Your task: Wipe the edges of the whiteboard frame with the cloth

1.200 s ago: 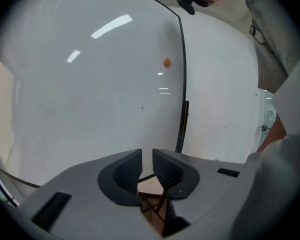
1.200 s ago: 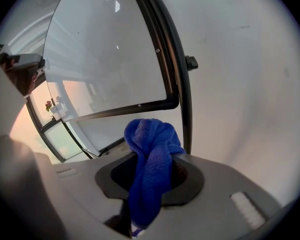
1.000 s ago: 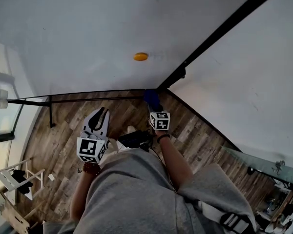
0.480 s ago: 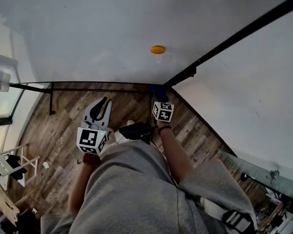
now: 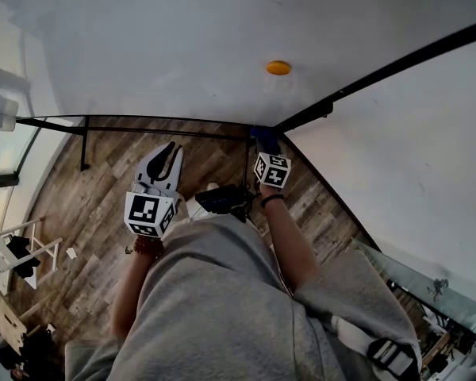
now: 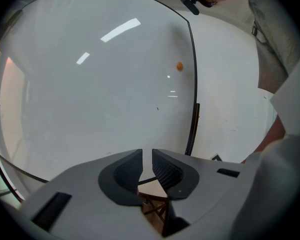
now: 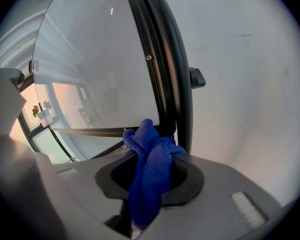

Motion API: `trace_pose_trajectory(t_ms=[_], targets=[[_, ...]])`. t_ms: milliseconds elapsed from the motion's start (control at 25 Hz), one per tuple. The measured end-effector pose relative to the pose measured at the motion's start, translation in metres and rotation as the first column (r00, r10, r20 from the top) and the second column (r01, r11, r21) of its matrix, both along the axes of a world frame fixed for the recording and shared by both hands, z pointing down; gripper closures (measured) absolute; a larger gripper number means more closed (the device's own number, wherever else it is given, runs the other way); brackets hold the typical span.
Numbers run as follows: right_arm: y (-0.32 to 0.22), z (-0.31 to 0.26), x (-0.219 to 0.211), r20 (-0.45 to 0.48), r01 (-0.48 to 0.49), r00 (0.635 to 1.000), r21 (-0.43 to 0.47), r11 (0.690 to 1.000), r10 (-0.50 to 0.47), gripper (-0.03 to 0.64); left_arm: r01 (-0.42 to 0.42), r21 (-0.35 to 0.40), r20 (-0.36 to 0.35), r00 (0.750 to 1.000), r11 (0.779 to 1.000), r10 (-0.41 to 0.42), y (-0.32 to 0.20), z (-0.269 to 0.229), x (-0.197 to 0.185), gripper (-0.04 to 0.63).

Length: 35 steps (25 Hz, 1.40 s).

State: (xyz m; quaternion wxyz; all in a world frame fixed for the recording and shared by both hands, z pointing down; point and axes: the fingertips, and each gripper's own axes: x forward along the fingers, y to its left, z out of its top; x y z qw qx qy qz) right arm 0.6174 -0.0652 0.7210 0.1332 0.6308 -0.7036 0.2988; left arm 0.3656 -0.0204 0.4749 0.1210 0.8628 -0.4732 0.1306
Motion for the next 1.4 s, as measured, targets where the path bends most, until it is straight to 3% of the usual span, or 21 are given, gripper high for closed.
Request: trace_pose_trajectory(t_ms=[1400], targets=[[-0.010,-0.008,-0.052,0.059,0.116,0.992,0.007,0.993,-0.116,0.502,0.045,-0.013,-0.019,0.999,0.999,-0.045,-0.011,0.008,-0.030,0.529]])
